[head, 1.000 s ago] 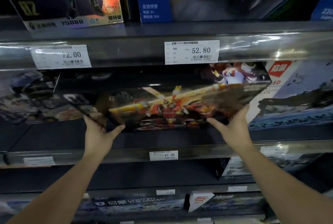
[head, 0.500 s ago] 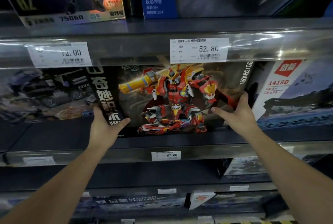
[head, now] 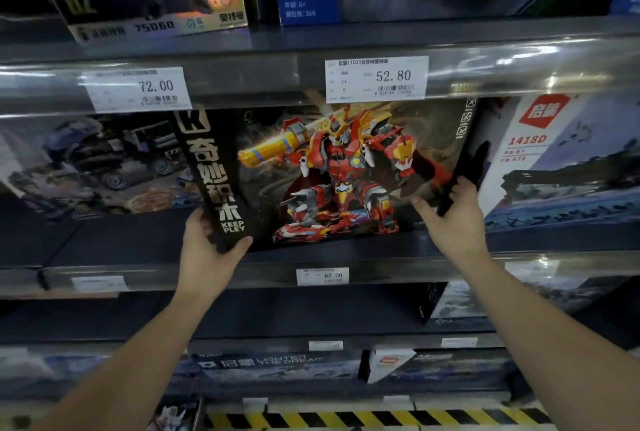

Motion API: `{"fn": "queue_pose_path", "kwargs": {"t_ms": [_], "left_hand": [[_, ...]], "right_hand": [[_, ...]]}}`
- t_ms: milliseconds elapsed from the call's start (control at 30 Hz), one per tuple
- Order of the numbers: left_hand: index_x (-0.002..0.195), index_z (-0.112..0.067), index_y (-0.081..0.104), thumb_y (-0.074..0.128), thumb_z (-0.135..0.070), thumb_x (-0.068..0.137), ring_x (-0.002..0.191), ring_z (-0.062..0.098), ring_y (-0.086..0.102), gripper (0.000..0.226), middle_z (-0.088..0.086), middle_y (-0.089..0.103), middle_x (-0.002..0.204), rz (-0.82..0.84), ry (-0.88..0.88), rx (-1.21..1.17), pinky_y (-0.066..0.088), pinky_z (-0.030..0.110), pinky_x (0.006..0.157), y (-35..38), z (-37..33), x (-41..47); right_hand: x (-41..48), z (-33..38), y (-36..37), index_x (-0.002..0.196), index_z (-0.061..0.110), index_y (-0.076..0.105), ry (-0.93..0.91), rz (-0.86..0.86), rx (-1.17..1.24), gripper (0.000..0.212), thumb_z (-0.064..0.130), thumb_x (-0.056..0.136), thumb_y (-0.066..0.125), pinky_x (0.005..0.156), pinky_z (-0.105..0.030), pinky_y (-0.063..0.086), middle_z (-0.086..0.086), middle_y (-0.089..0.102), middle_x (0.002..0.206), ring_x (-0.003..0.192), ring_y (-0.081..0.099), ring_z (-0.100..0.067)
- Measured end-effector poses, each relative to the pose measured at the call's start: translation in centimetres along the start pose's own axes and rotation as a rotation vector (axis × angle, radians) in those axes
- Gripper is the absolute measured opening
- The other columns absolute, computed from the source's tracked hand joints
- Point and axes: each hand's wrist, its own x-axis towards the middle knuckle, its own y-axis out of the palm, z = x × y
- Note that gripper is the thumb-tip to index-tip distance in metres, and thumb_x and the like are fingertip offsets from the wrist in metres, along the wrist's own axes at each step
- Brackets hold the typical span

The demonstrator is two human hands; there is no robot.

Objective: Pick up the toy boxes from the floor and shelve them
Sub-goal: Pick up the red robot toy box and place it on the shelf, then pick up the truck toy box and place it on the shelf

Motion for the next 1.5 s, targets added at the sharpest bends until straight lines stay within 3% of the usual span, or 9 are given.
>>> {"fn": "queue_pose_path", "kwargs": {"t_ms": [133, 233, 433, 600, 767, 967, 1300, 1400, 1500], "left_hand": [[0.149, -0.018, 0.026, 0.078, -0.035, 0.08, 0.122, 0.015, 0.046, 0.088, 0.003, 0.042, 0.14, 0.018, -0.056, 0.052, 0.045, 0.041, 0.105, -0.5, 1.5, -2.9], [0.146, -0.016, 0.032, 0.075, -0.038, 0.083, 0.117, 0.015, 0.049, 0.08, 0.003, 0.045, 0.136, 0.027, -0.047, 0.11, 0.048, 0.038, 0.099, 0.3, 1.9, -5.9], [0.138, -0.017, 0.042, 0.071, -0.039, 0.087, 0.11, 0.015, 0.052, 0.063, 0.0, 0.051, 0.125, 0.149, -0.053, 0.177, 0.046, 0.032, 0.093, 3.4, 3.2, -12.6], [0.13, -0.016, 0.049, 0.07, -0.037, 0.088, 0.107, 0.018, 0.054, 0.051, 0.0, 0.052, 0.118, 0.321, -0.208, 0.261, 0.045, 0.031, 0.088, 7.1, 7.5, -18.8], [0.117, -0.014, 0.054, 0.074, -0.042, 0.081, 0.105, 0.028, 0.06, 0.05, 0.0, 0.055, 0.104, 0.396, -0.494, 0.218, 0.047, 0.043, 0.087, 10.3, 15.8, -26.9], [0.133, -0.014, 0.048, 0.072, -0.04, 0.086, 0.111, 0.024, 0.057, 0.059, 0.003, 0.055, 0.119, 0.462, -0.796, 0.373, 0.041, 0.029, 0.082, 12.9, 25.8, -36.4], [0.127, -0.014, 0.051, 0.076, -0.042, 0.081, 0.085, 0.026, 0.059, 0.06, 0.008, 0.057, 0.118, 0.505, -1.118, 0.409, 0.05, 0.035, 0.075, 17.8, 46.1, -47.4], [0.134, -0.014, 0.048, 0.077, -0.042, 0.08, 0.096, 0.03, 0.062, 0.067, 0.009, 0.056, 0.125, 0.549, -1.17, 0.432, 0.05, 0.034, 0.077, 20.0, 51.4, -49.4], [0.145, -0.014, 0.038, 0.076, -0.041, 0.081, 0.116, 0.031, 0.057, 0.079, 0.01, 0.049, 0.141, 0.647, -1.112, 0.502, 0.049, 0.035, 0.087, 22.3, 55.7, -50.0]], "right_hand": [[-3.1, -2.0, -1.0, 0.148, 0.006, 0.036, -0.026, 0.029, -0.038, 0.073, 0.037, 0.091, 0.069, 0.104, -0.034, 0.041, -0.01, 0.046, 0.147, 0.132, 0.048, -0.025], [-5.8, -4.1, -1.8, 0.143, 0.009, 0.041, -0.038, 0.06, -0.054, 0.064, 0.038, 0.093, 0.066, 0.096, -0.029, 0.042, -0.008, 0.049, 0.141, 0.124, 0.051, -0.022], [-11.9, -9.9, -2.6, 0.136, 0.011, 0.048, 0.005, 0.194, -0.048, 0.051, 0.037, 0.094, 0.064, 0.091, -0.037, 0.051, -0.004, 0.055, 0.13, 0.11, 0.056, -0.017], [-17.6, -17.2, -1.8, 0.128, 0.01, 0.054, 0.09, 0.372, -0.072, 0.042, 0.03, 0.093, 0.067, 0.087, -0.033, 0.05, -0.001, 0.061, 0.109, 0.097, 0.06, -0.016], [-23.5, -26.6, 0.1, 0.116, 0.01, 0.057, 0.231, 0.575, -0.131, 0.034, 0.024, 0.089, 0.072, 0.079, -0.028, 0.044, 0.0, 0.062, 0.099, 0.092, 0.06, -0.017], [-30.0, -37.9, 3.2, 0.115, 0.008, 0.059, 0.423, 0.758, -0.31, 0.035, 0.025, 0.088, 0.072, 0.084, -0.033, 0.048, -0.004, 0.063, 0.105, 0.097, 0.063, -0.026], [-39.7, -56.9, 13.3, 0.126, 0.009, 0.056, 0.641, 0.927, -0.482, 0.044, 0.029, 0.089, 0.07, 0.077, -0.03, 0.037, -0.007, 0.064, 0.112, 0.099, 0.06, -0.026], [-42.2, -62.4, 15.3, 0.125, 0.01, 0.055, 0.694, 0.912, -0.512, 0.041, 0.025, 0.09, 0.07, 0.074, -0.03, 0.037, -0.01, 0.065, 0.117, 0.092, 0.057, -0.023], [-44.5, -66.9, 16.0, 0.135, 0.007, 0.046, 0.864, 0.827, -0.521, 0.057, 0.027, 0.089, 0.072, 0.076, -0.032, 0.04, -0.015, 0.061, 0.124, 0.097, 0.059, -0.03]]}}
